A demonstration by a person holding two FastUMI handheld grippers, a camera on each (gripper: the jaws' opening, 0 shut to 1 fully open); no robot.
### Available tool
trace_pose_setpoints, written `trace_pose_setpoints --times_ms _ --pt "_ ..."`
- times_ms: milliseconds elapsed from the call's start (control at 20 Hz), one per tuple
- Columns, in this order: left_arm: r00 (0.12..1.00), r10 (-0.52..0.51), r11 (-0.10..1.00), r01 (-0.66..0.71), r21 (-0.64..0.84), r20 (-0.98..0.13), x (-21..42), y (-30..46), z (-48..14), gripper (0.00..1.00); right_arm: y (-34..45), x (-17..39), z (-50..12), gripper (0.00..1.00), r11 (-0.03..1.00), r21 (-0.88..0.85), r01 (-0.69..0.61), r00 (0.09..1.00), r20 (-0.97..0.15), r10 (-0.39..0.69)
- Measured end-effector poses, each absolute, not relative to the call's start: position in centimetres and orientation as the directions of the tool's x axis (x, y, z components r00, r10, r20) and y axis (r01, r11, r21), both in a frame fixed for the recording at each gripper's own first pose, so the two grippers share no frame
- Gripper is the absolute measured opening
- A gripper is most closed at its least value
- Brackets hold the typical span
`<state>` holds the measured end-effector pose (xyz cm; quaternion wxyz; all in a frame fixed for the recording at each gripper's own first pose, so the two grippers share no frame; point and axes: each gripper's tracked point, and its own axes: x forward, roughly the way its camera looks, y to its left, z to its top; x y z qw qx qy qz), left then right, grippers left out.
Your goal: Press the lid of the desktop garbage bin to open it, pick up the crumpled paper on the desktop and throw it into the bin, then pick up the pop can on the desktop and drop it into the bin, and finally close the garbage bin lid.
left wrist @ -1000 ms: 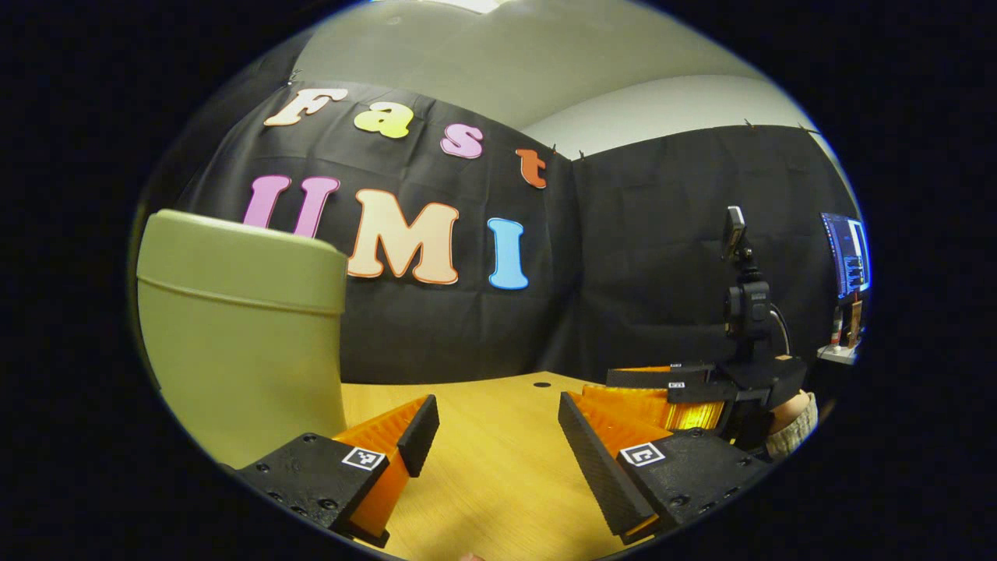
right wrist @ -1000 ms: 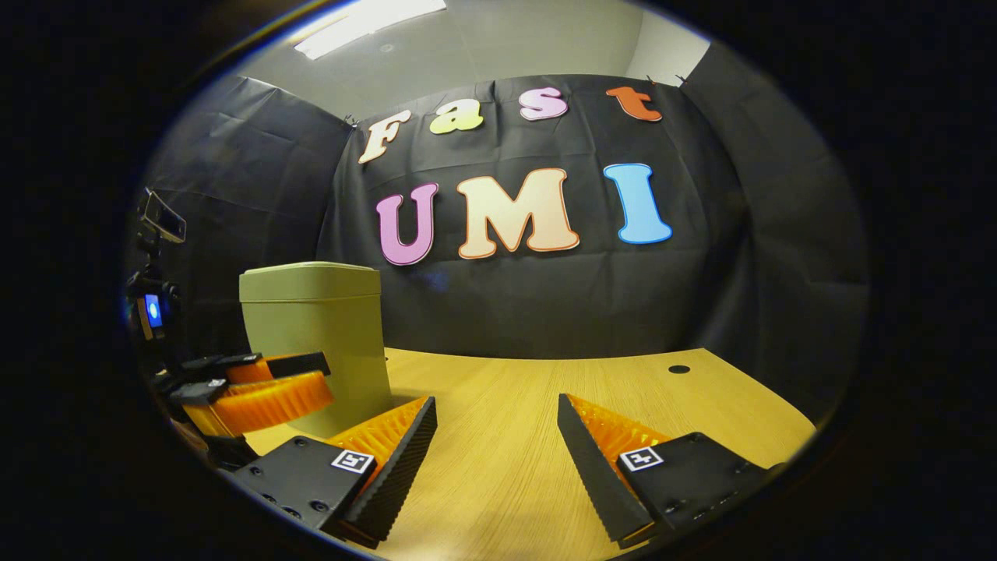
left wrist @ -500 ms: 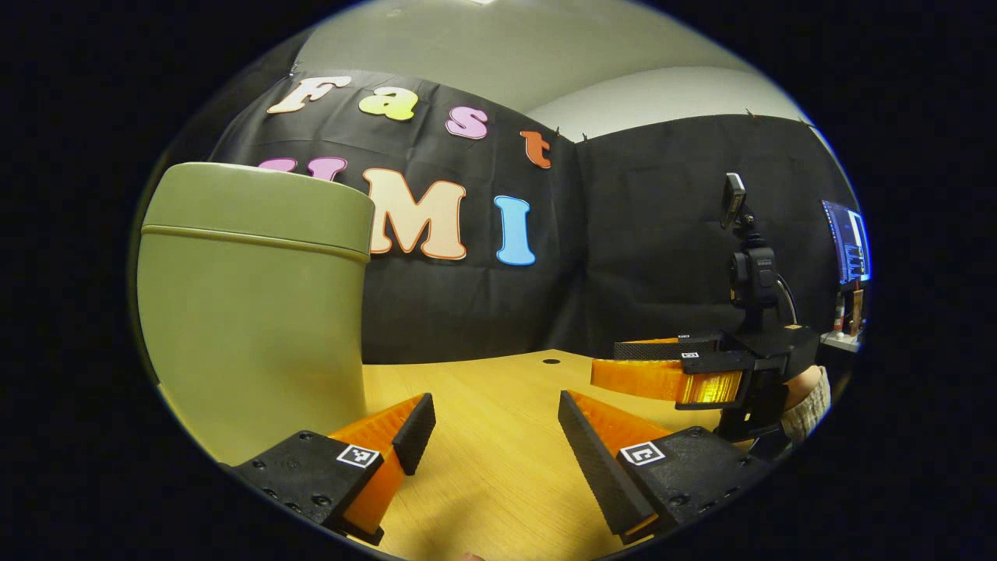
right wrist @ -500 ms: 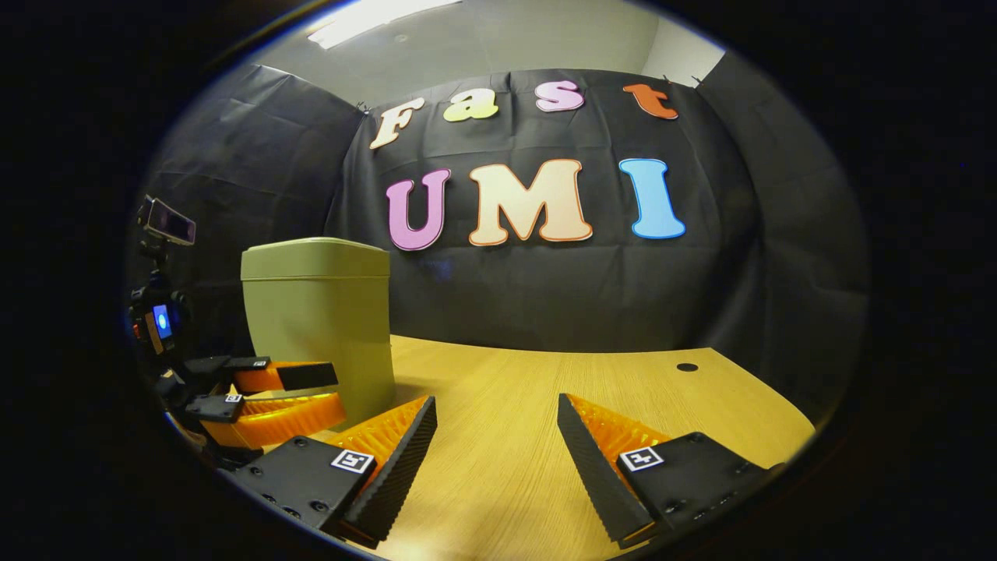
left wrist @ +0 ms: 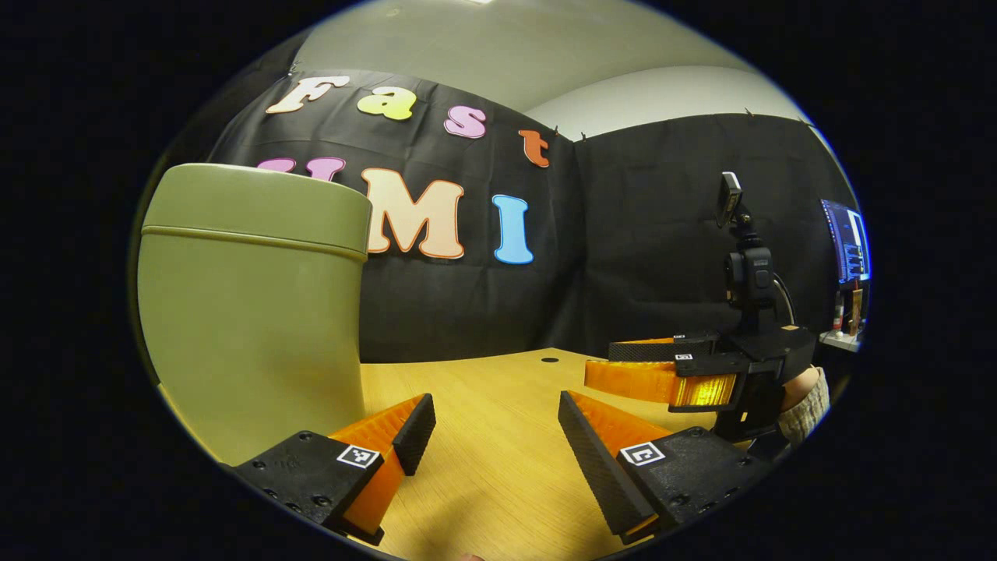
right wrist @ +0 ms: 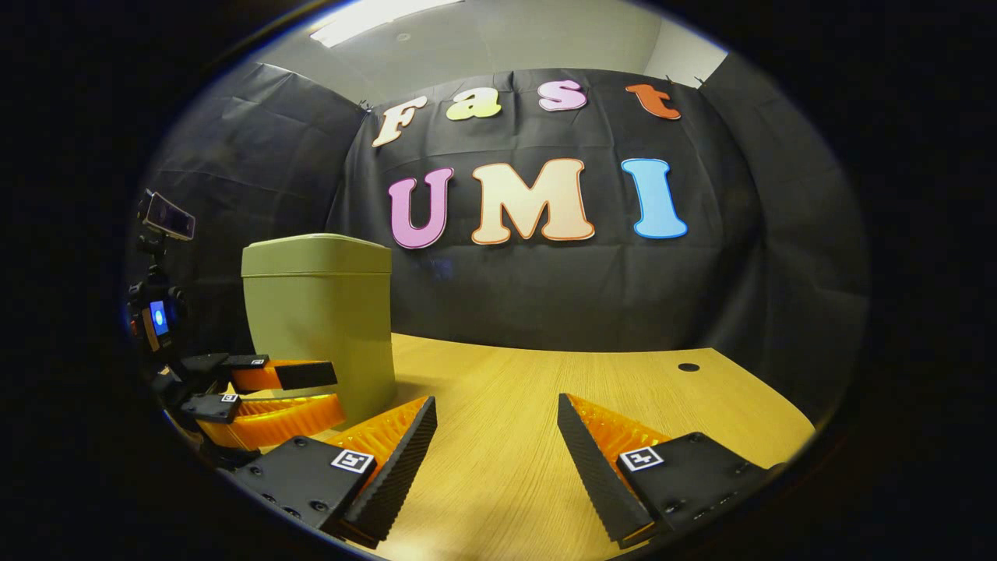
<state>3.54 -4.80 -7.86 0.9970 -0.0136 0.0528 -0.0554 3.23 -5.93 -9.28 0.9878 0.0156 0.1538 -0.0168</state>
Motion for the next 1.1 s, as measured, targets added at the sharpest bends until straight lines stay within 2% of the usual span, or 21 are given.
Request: trace_pose_setpoints --times_ms 850,900,1050,1100 --pt "0.989 -0.094 0.995 0.090 -0.038 -0.116 3.74 -4.47 -8.18 0.96 -5.78 3.16 -8.66 0.98 0.999 0.040 0.034 0.956 -0.294 -0.020" --pt "0.989 -0.095 0.995 0.092 -0.037 -0.117 3.77 -4.56 -8.20 0.96 -5.76 3.17 -8.68 1.00 0.999 0.040 0.034 0.956 -0.294 -0.020" --pt "0.989 -0.092 0.996 0.089 -0.033 -0.113 3.86 -4.44 -8.00 0.96 -5.73 3.21 -8.68 0.98 0.999 0.041 0.033 0.956 -0.292 -0.020" --pt "0.989 -0.093 0.995 0.090 -0.032 -0.111 3.74 -4.46 -8.07 0.96 -5.71 3.18 -8.69 1.00 0.999 0.041 0.033 0.956 -0.292 -0.019"
